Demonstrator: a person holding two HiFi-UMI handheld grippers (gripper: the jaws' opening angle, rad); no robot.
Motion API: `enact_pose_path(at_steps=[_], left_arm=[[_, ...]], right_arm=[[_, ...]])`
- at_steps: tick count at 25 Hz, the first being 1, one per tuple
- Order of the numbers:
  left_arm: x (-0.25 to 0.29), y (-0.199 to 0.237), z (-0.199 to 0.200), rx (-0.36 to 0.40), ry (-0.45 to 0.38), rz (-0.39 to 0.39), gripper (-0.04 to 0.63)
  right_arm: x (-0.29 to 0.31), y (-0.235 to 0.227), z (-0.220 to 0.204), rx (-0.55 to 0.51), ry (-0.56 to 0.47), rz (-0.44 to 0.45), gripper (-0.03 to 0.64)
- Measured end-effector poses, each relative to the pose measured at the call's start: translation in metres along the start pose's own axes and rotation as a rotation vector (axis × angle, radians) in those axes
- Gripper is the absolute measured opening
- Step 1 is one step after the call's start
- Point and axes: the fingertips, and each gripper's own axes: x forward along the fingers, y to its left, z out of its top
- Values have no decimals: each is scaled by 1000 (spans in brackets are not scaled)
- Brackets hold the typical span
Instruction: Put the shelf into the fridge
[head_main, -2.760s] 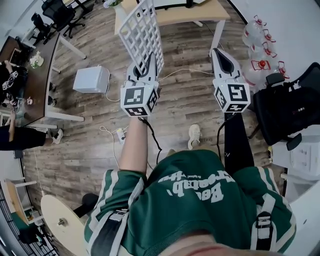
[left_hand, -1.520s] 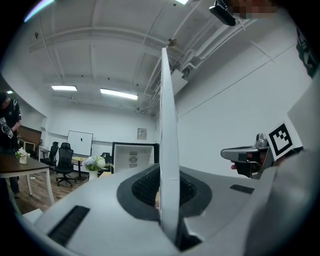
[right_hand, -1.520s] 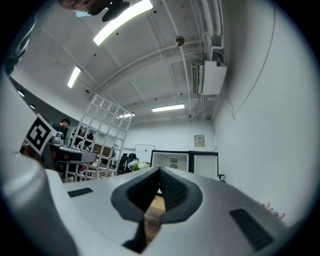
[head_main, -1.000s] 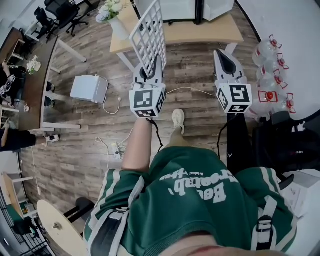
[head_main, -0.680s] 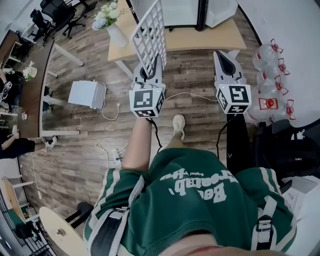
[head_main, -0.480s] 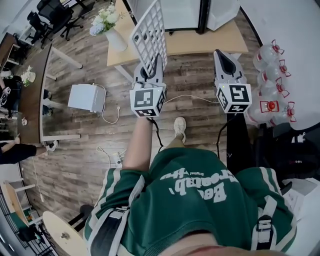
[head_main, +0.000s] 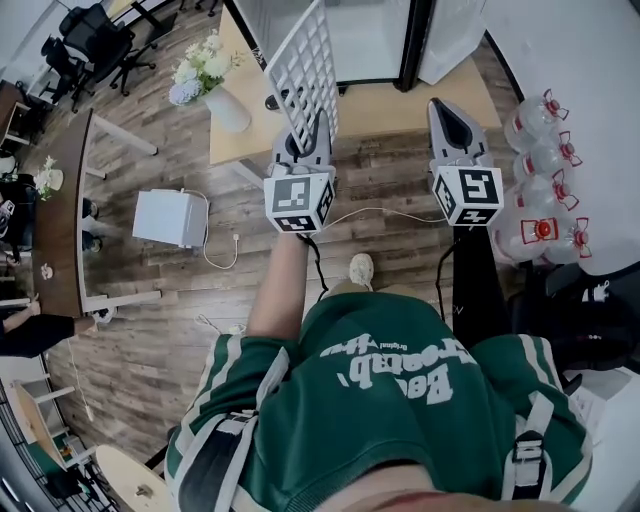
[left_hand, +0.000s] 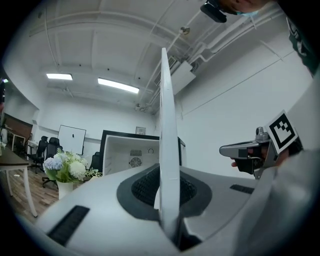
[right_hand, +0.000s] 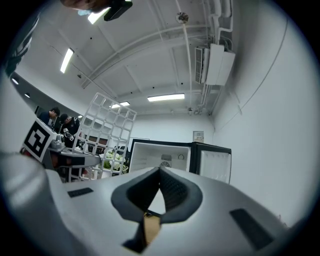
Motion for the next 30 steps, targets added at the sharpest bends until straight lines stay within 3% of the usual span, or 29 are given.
enact_pose_path(at_steps=[8, 14, 19, 30], left_arm=[[53, 17, -17, -53, 22, -18, 26], [76, 21, -33, -169, 38, -31, 26], [91, 33, -43, -313, 27, -1, 26], [128, 57, -70, -739, -45, 136, 26]], right_arm=[[47, -20, -9, 6, -2, -16, 3], [68, -32, -25, 13, 18, -8, 3], [88, -43, -34, 14, 26, 8, 5], [139, -82, -38, 32, 29, 77, 5]])
